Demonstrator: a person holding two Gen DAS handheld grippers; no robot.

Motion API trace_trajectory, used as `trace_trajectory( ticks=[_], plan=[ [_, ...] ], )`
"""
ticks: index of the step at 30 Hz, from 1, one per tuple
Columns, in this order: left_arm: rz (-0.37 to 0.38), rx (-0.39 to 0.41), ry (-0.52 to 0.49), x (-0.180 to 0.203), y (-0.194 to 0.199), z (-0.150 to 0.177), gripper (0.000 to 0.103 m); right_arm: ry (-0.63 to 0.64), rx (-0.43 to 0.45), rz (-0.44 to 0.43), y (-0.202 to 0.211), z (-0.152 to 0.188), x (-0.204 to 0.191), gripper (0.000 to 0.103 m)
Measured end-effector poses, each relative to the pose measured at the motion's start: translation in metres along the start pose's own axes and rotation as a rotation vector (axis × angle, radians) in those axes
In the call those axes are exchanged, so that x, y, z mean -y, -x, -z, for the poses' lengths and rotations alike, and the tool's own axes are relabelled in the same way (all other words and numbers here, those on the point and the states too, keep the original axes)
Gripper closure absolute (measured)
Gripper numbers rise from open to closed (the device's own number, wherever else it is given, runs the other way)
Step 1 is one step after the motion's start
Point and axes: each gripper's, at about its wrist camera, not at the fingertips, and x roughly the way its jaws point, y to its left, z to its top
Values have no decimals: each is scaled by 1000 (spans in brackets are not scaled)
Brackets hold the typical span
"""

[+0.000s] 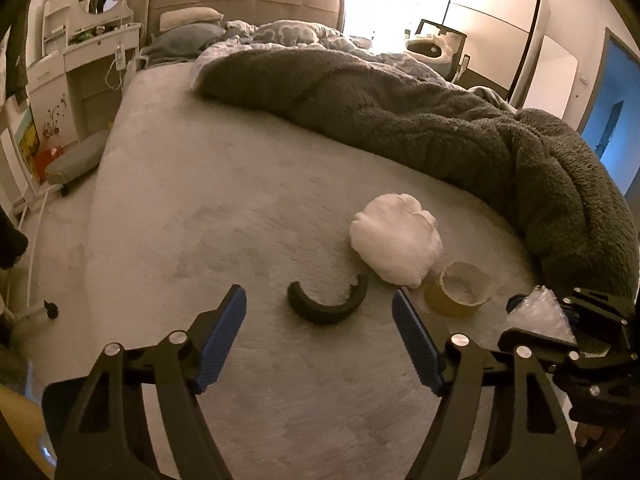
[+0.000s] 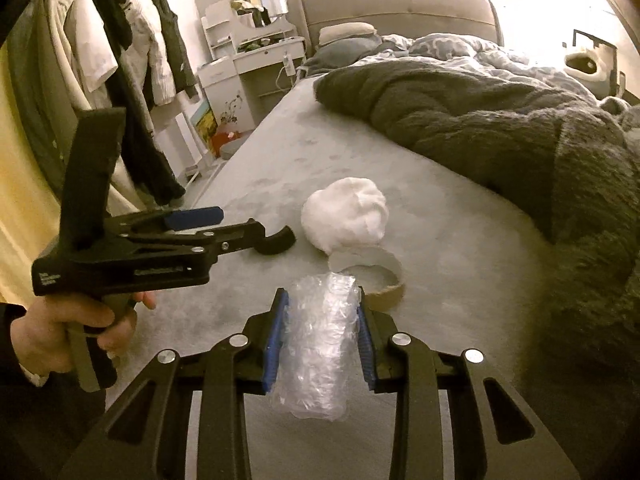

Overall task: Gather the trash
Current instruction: 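Grasp the clear plastic bag with the right gripper and lift it, then grasp the black curved plastic piece with the left gripper while the right holds the bag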

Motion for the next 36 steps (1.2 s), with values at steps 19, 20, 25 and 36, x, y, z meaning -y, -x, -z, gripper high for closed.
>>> trace_trajectory(
  ticks=[19,20,25,36],
  plan=[
    [-101,-80,12,17,-37,-5,51,-41,9,-1,19,17,32,70],
    [-100,-78,13,17,-37,-5,51,-40,9,-1,20,18,32,70],
    [-85,-75,-3,21,-37,-4,54,-40,10,-2,20,18,33,70],
    [-71,-58,-30,18,-21,3,54,-41,28,-3,21,3,22,70]
  ],
)
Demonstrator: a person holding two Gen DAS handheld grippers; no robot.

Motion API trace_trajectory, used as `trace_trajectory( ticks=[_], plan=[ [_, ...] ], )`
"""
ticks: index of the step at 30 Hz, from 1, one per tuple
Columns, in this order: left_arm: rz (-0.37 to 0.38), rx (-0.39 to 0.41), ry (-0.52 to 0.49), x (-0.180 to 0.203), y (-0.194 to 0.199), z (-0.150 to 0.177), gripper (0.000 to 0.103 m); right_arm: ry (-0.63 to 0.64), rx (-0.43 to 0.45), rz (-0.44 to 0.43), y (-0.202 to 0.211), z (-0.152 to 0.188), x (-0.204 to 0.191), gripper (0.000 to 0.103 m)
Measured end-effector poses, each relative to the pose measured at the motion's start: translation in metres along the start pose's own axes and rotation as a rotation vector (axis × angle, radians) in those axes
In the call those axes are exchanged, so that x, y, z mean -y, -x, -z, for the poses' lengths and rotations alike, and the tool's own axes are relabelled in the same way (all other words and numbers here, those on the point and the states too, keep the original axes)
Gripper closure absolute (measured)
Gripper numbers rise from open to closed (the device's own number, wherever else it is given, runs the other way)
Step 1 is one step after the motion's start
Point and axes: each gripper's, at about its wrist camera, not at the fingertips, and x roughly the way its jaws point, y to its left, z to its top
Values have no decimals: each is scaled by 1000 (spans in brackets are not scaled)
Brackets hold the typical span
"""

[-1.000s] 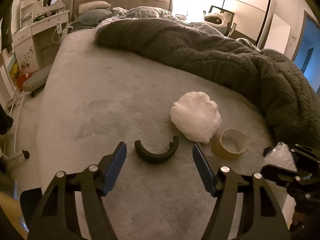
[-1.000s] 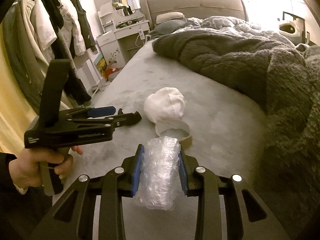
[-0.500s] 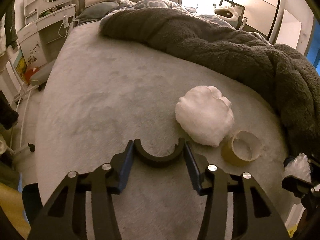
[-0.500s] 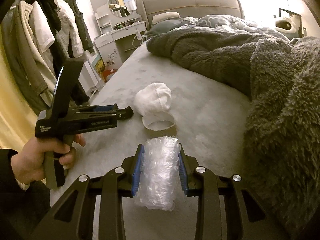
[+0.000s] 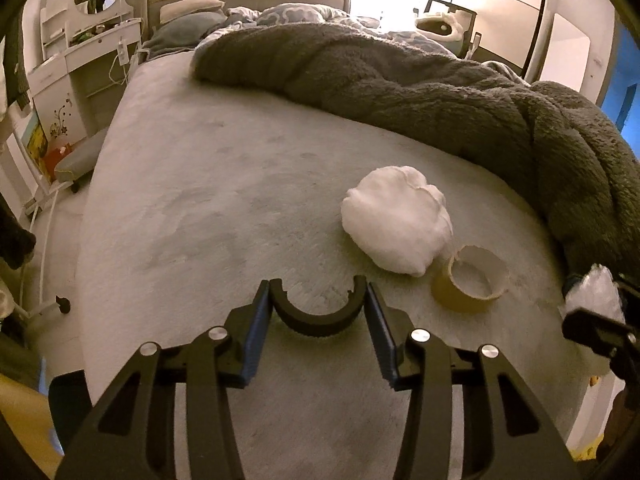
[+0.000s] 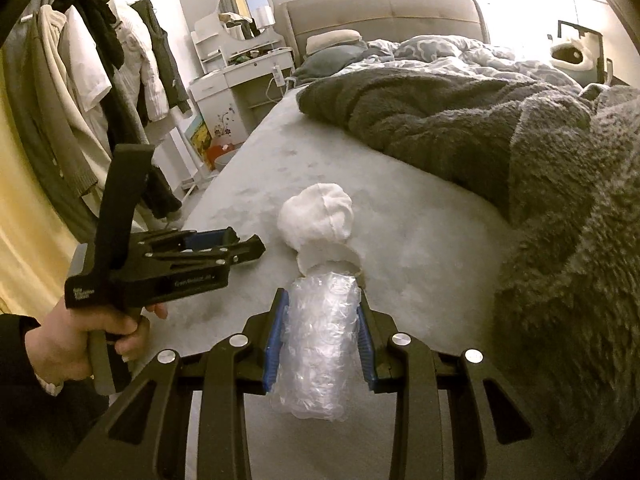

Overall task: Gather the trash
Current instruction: 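Grasp the black curved plastic piece with the left gripper while the right holds the bag, then carry the black piece into the bin and open the left gripper while the right carries the bag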

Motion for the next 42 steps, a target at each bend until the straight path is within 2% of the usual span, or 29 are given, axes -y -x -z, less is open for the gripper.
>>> trace_trajectory(
  ticks=[13,33,42],
  plan=[
    [18,40,-36,-24,28,11,54,11,15,-44,-14,-30,-37,70],
    [-9,65,56,-119,83,35,54,92,-32,-90,-70,-63,-125,70],
    [-44,30,93,-157,90,58,54,136,-54,-124,-94,-73,-169,70]
  ],
)
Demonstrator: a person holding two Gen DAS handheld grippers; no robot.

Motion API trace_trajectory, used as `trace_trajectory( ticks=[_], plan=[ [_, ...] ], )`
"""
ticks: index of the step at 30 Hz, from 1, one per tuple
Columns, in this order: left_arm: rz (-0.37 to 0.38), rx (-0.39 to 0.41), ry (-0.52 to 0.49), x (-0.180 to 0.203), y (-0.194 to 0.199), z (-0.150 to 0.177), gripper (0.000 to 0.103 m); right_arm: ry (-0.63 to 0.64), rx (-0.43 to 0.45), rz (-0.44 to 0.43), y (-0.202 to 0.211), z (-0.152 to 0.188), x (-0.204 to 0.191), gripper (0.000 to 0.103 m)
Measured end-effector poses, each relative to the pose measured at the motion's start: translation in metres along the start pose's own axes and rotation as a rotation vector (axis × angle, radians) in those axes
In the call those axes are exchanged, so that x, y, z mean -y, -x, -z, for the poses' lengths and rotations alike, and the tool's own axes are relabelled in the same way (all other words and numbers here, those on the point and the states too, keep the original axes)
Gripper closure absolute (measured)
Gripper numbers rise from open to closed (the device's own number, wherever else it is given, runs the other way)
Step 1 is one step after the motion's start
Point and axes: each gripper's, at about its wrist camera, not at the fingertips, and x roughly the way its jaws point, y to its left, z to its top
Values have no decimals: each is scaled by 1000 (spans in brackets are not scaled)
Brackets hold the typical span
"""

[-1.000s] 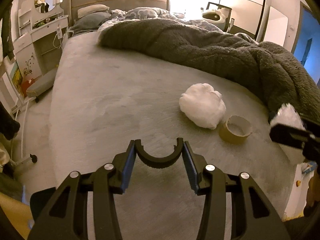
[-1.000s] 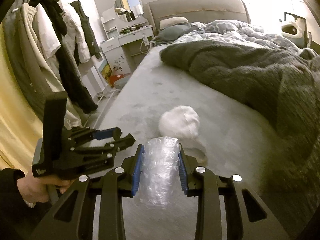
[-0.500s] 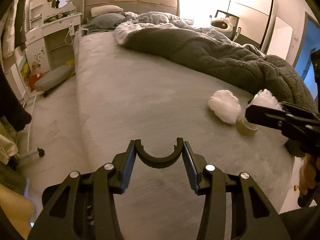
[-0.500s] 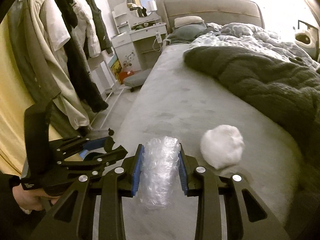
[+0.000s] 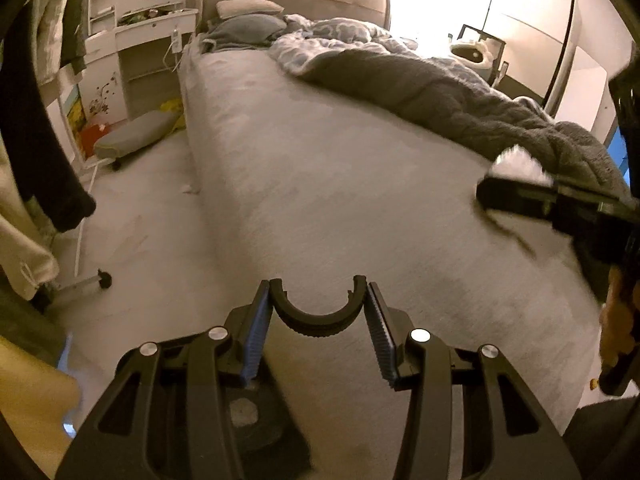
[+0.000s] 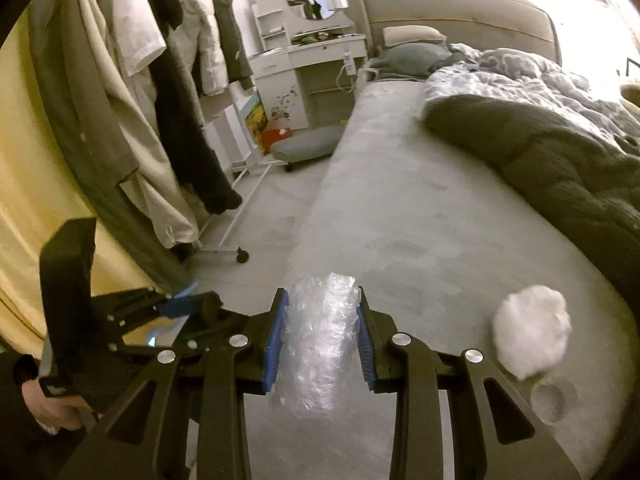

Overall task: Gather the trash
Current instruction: 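Carry the black piece into the bin and open the left gripper while the right carries the bag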

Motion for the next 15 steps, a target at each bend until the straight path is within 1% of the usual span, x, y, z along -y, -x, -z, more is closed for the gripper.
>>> trace_trajectory(
  ticks=[8,15],
  plan=[
    [-48,-34,46,-42,3,21,54,39,-12,-41,-22,-14,-36,70],
    [-103,-129,84,-78,-6,41,54,84,-50,-71,-48,-17,-67,70]
  ],
)
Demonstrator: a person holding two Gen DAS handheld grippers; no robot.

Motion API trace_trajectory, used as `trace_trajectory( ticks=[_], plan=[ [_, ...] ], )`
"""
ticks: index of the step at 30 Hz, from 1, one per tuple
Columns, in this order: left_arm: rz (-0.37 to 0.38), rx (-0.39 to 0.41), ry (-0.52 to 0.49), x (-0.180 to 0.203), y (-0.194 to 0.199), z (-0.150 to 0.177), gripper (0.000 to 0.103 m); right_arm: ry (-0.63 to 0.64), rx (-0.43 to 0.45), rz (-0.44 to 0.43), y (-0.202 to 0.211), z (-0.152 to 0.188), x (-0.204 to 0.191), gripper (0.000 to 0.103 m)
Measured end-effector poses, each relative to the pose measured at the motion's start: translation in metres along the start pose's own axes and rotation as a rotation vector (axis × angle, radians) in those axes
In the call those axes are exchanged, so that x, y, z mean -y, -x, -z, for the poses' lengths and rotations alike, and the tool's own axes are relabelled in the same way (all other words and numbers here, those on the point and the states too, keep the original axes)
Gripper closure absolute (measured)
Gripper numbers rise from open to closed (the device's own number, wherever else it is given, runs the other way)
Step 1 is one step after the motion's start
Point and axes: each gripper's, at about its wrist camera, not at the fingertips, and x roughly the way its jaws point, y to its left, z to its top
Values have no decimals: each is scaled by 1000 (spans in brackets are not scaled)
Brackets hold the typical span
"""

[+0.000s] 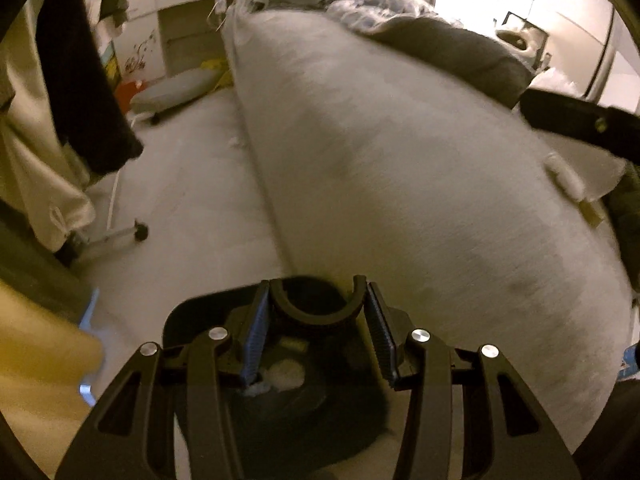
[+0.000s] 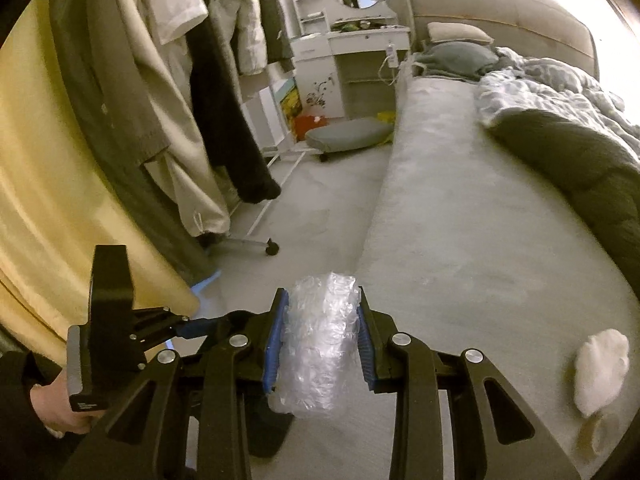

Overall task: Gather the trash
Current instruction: 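Carry the black piece into the bin and open the left gripper while the right carries the bag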

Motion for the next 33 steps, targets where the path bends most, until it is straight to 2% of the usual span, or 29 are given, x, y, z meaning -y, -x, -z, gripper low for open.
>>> trace_trajectory(
  ticks=[8,18,21,23,29,33],
  plan=[
    [-32,-179,58,-40,-30,27,53,36,-44,-29,-27,-9,-27,70],
    [-27,-350,132,-76,-50,59,52,62,-111,-45,-62,-13,-53,70],
    [-17,-379,130,-80,-51,66,50,66,-131,-45,-73,-12,-58,70],
    [-3,-395,129,-82,-52,68,44,73,-146,-44,-81,-11,-63,70],
    [15,-388,144,-93,-45,69,34,88,-196,-33,-105,-6,-72,70],
    [21,-368,156,-99,-39,68,30,93,-230,-29,-121,-3,-75,70]
  ],
)
